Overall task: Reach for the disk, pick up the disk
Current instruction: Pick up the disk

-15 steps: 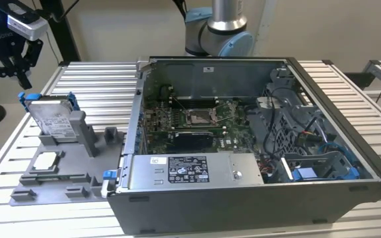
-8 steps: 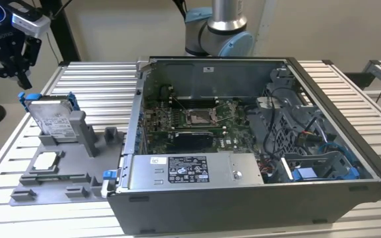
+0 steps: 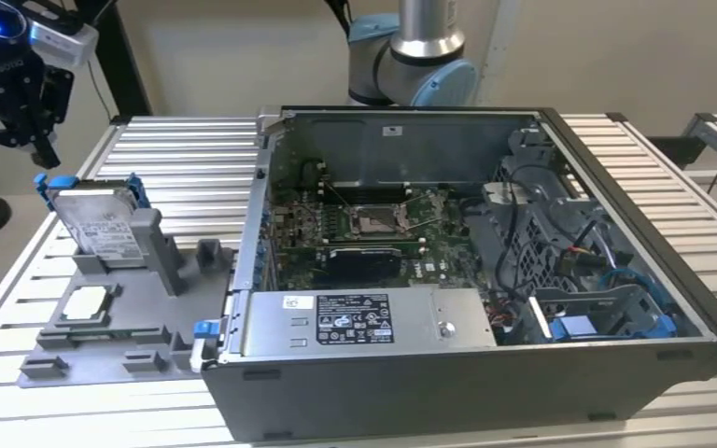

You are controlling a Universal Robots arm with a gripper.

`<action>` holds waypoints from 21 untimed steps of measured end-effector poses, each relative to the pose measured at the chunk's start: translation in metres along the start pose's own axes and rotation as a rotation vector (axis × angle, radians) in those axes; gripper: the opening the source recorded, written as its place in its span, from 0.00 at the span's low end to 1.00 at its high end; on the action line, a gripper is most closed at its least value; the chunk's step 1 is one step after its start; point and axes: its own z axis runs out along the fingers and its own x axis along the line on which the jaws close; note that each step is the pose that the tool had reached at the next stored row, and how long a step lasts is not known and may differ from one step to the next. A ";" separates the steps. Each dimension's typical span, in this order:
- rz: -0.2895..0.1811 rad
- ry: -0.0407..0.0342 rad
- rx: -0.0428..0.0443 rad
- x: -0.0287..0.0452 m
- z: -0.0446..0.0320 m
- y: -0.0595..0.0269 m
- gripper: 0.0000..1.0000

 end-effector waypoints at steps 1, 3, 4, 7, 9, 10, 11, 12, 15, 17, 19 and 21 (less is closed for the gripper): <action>-0.019 0.0007 0.0000 0.0000 0.0000 0.0000 0.00; -0.055 0.0020 0.0001 0.0000 0.0000 0.0000 0.00; -0.071 0.0026 0.0001 0.0000 0.0000 0.0000 0.00; -0.126 0.0046 0.0001 0.0000 0.0000 0.0000 0.00; -0.162 0.0059 0.0002 0.0000 0.0000 0.0000 0.00; -0.181 0.0066 0.0002 0.0000 0.0000 0.0000 0.00; -0.199 0.0072 0.0002 0.0000 0.0000 0.0000 0.00; -0.217 0.0079 0.0003 0.0000 0.0000 0.0000 0.00; -0.272 0.0099 0.0003 0.0000 0.0000 0.0000 0.00; -0.308 0.0112 0.0003 0.0000 0.0000 0.0000 0.00; -0.344 0.0126 0.0003 0.0000 0.0000 0.0000 0.00; -0.380 0.0138 0.0004 0.0000 0.0000 0.0000 0.00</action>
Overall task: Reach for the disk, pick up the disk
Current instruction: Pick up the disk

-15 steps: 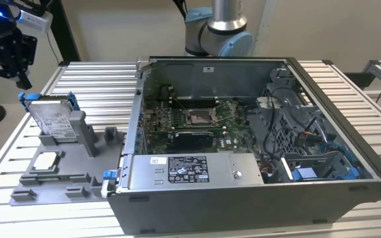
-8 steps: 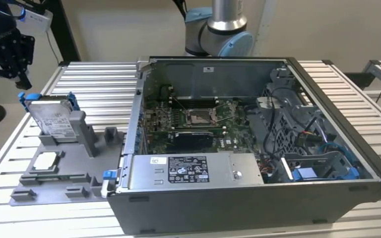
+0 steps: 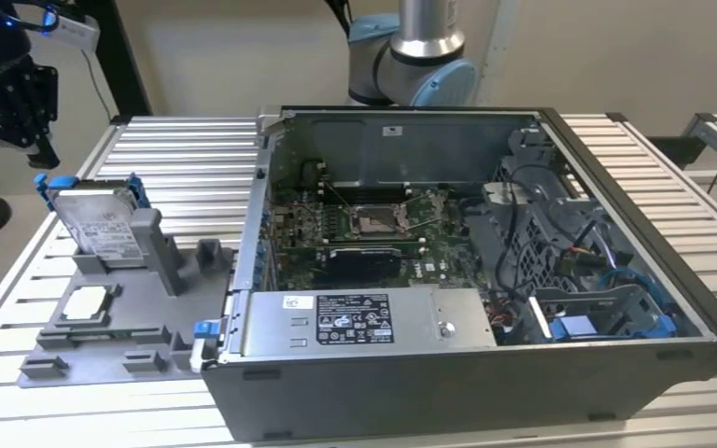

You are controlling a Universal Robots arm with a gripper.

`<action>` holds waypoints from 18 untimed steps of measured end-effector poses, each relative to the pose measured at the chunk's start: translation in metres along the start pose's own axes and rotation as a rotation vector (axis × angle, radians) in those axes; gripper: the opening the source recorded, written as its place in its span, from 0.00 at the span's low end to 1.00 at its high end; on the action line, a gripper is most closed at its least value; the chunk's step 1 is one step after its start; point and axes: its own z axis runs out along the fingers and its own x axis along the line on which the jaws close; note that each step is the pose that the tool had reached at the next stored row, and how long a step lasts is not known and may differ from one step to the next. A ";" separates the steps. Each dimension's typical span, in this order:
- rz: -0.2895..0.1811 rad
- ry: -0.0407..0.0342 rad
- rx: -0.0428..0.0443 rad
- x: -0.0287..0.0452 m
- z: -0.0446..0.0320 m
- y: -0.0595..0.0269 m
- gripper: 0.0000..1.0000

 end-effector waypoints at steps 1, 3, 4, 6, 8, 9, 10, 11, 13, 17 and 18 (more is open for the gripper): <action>-0.016 0.0004 0.0001 0.0000 0.0000 0.0000 0.00; -0.017 0.0006 0.0000 0.0000 0.0000 0.0000 0.00; -0.017 0.0006 0.0000 0.0000 0.0000 0.0000 0.00; -0.017 0.0006 0.0000 0.0000 0.0000 0.0000 0.00; -0.017 0.0006 0.0000 0.0000 0.0000 0.0000 1.00; -0.017 0.0006 0.0000 0.0000 0.0000 0.0000 1.00; -0.017 0.0006 0.0000 0.0000 0.0000 0.0000 1.00; -0.017 0.0006 0.0000 0.0000 0.0000 0.0000 1.00; -0.017 0.0006 0.0000 0.0000 0.0000 0.0000 1.00; -0.017 0.0005 0.0001 0.0000 0.0000 0.0000 1.00; -0.017 0.0006 0.0000 0.0000 0.0000 0.0000 1.00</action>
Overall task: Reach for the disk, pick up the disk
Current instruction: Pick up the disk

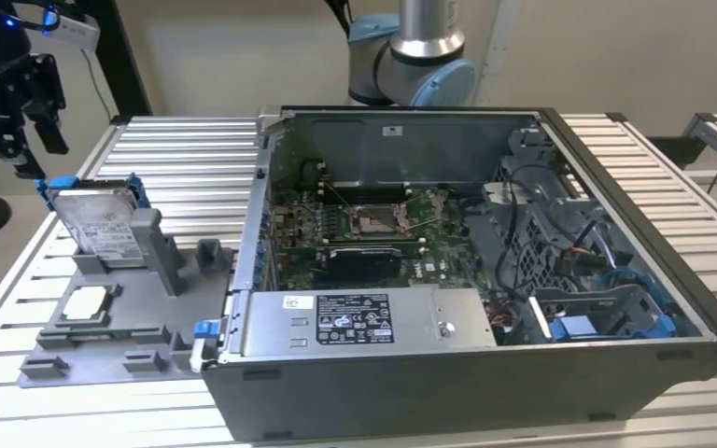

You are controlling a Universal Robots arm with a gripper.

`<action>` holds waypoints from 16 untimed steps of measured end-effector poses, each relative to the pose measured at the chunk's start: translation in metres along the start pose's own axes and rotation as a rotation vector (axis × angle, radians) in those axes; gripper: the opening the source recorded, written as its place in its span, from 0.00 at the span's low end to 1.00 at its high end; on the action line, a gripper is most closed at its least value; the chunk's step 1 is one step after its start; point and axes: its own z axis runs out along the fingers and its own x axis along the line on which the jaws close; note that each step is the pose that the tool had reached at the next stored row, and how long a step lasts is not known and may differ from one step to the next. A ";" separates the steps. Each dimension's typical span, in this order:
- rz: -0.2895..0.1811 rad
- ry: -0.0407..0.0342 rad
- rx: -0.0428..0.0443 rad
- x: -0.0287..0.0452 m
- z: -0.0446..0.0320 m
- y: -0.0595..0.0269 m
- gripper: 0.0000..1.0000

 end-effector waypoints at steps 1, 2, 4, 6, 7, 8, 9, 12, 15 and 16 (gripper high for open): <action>0.000 0.0000 0.0000 0.0000 0.0000 0.0000 1.00; 0.000 0.0000 0.0000 0.0000 0.0002 0.0000 1.00; 0.000 -0.0020 -0.0003 -0.0001 0.0031 -0.0001 1.00; 0.000 -0.0031 -0.0001 -0.0001 0.0067 -0.0002 1.00; 0.000 -0.0033 -0.0002 -0.0002 0.0086 -0.0003 1.00; 0.000 -0.0036 -0.0003 -0.0003 0.0104 -0.0004 1.00; 0.000 -0.0039 -0.0003 -0.0004 0.0122 -0.0005 1.00; -0.001 -0.0042 0.0000 -0.0010 0.0177 -0.0005 1.00; -0.002 -0.0044 0.0025 -0.0017 0.0228 -0.0007 1.00; -0.003 -0.0045 0.0041 -0.0021 0.0244 -0.0006 1.00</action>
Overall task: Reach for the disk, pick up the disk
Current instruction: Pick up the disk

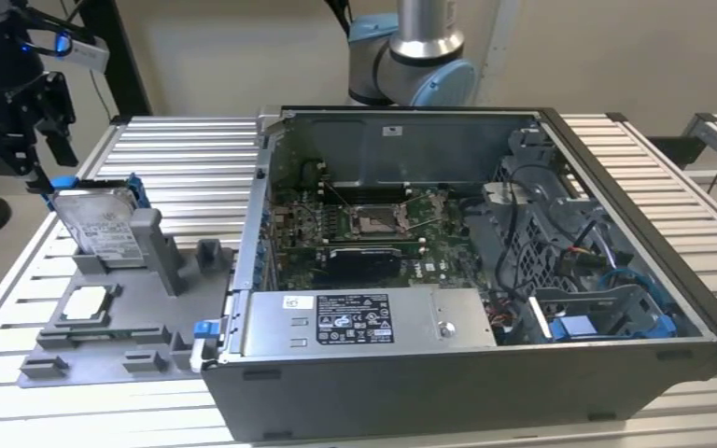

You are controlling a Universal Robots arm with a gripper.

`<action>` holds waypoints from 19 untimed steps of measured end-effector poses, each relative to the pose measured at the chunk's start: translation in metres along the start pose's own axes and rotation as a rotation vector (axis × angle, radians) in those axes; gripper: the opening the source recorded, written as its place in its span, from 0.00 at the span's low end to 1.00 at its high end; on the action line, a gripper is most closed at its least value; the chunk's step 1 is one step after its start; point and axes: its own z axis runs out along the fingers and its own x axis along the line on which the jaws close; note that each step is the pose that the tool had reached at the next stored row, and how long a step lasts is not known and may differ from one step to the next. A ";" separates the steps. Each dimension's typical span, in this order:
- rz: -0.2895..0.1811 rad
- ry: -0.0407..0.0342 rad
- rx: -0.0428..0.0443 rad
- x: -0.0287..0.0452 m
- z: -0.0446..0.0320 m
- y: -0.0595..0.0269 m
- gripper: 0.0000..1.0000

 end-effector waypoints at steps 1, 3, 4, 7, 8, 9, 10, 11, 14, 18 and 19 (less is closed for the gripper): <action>-0.002 -0.0002 0.0017 -0.0004 0.0015 0.0000 1.00; -0.008 -0.0004 0.0061 -0.0016 0.0043 -0.0001 1.00; -0.011 -0.0004 0.0085 -0.0024 0.0056 -0.0001 1.00; -0.022 -0.0014 0.0152 -0.0043 0.0101 0.0000 1.00; -0.024 -0.0027 0.0155 -0.0047 0.0118 -0.0001 1.00; -0.025 -0.0046 0.0155 -0.0051 0.0135 -0.0001 1.00; -0.025 -0.0064 0.0155 -0.0055 0.0153 -0.0001 1.00; -0.026 -0.0078 0.0157 -0.0061 0.0171 0.0000 1.00; -0.028 -0.0098 0.0180 -0.0072 0.0227 -0.0002 1.00; -0.030 -0.0101 0.0202 -0.0075 0.0298 -0.0004 1.00; -0.030 -0.0101 0.0201 -0.0075 0.0317 -0.0004 1.00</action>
